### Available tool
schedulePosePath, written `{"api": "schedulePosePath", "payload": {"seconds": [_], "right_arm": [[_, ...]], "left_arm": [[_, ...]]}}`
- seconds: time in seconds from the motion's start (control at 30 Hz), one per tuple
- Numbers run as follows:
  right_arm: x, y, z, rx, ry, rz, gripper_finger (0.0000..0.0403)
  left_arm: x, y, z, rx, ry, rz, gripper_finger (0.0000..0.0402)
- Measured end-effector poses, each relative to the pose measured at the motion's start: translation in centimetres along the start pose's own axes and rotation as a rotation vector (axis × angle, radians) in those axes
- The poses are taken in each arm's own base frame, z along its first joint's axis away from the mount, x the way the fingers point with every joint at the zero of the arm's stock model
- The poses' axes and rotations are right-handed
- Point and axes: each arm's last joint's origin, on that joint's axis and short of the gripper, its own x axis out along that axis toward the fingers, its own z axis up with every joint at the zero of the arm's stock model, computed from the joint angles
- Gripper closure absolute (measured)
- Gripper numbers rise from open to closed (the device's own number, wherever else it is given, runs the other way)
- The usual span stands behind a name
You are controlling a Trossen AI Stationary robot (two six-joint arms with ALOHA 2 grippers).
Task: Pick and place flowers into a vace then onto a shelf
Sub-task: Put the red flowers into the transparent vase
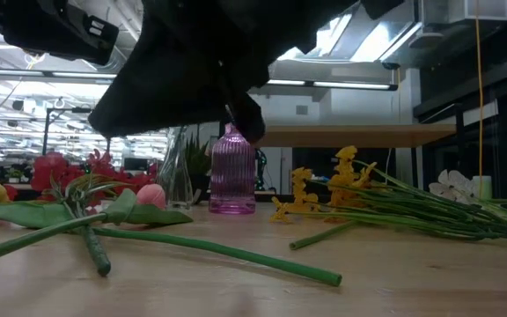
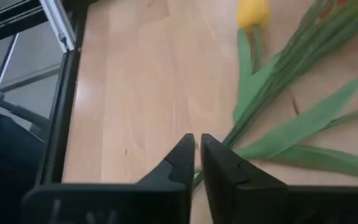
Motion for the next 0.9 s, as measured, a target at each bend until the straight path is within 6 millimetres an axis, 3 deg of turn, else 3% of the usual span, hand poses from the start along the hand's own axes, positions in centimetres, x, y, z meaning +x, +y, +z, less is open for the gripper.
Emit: {"api": "schedulePosePath", "payload": {"seconds": [0.3, 0.73, 0.9], "right_arm": [[0.51, -0.77, 0.02, 0.081, 0.012, -0.013, 0.0296], [0.55, -0.95, 0.18, 0.049, 0.009, -0.014, 0.0290], [0.60, -0.86, 0.78, -0.051, -0.040, 0.011, 0.0290]], "left_arm": [[0.00, 0.00, -0.01, -0.010, 0.001, 0.000, 0.0400], [0.00, 0.00, -0.01, -0.017, 0.001, 0.000, 0.0399], [0.00, 0.00, -0.01, -0.017, 0.001, 0.000, 0.0397]]}}
